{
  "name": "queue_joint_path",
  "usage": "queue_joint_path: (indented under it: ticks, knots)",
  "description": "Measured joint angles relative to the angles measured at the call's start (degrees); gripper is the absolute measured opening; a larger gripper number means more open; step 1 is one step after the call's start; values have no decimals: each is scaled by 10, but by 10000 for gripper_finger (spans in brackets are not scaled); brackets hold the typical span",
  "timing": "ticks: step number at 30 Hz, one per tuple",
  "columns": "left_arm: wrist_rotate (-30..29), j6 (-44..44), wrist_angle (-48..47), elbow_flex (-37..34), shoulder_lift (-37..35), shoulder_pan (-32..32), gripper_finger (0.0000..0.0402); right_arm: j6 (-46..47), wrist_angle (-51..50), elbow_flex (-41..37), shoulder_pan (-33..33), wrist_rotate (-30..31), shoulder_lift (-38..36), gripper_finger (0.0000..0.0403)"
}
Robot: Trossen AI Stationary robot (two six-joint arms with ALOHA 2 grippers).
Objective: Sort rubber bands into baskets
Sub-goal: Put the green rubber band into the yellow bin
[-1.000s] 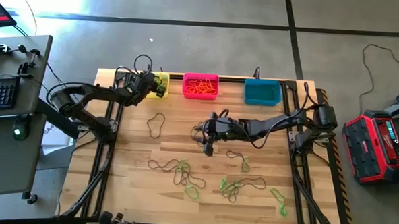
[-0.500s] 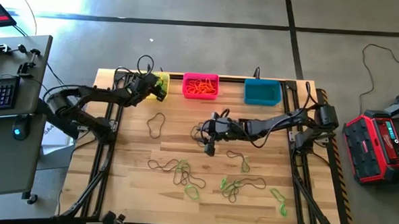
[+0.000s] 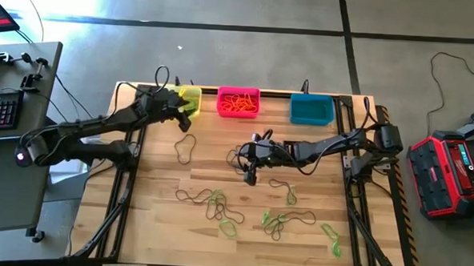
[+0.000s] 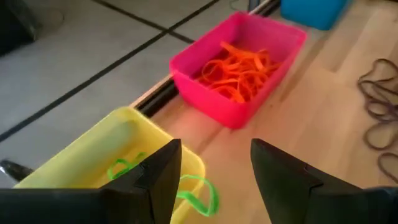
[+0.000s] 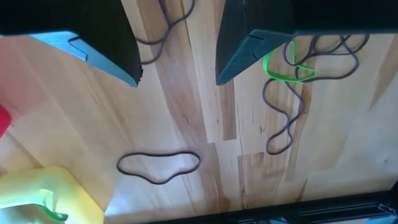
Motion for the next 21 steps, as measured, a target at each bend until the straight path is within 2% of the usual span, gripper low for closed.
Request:
queue_joint_path:
  ticks: [5, 10, 15, 21]
  knots:
    - [-75, 23, -18, 0, -20, -13, 186, -10, 0, 0, 0, 0, 0, 194]
    - [-72, 34, -38, 0, -9, -8, 186, -10, 0, 0, 0, 0, 0, 194]
    - [43, 74, -46, 0, 0, -31, 186, -15, -2, 0, 0, 0, 0, 194]
    - [183, 67, -53, 0, 1, -102, 186, -15, -16, 0, 0, 1, 0, 194]
